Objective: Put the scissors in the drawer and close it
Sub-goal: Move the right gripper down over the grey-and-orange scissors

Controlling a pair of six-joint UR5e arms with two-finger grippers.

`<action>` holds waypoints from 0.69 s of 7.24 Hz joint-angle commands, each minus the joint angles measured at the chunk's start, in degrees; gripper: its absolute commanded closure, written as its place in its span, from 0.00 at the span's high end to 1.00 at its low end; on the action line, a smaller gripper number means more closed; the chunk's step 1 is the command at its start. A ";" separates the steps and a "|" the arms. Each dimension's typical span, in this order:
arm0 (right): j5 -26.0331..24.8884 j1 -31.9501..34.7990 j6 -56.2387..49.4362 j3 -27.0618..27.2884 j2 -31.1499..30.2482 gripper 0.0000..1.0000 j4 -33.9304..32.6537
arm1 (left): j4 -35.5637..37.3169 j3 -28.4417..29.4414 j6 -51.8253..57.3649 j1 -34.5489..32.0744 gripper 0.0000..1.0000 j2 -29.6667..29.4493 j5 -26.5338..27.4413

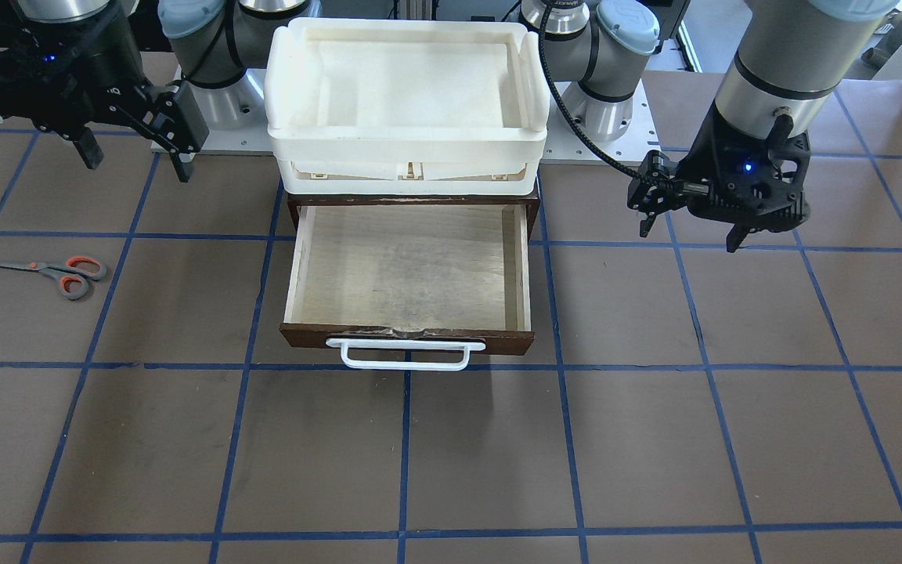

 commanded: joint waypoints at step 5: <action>-6.86 0.09 0.70 0.44 0.16 1.00 -0.17 | 0.03 1.54 -1.02 -3.11 1.00 -1.04 -6.46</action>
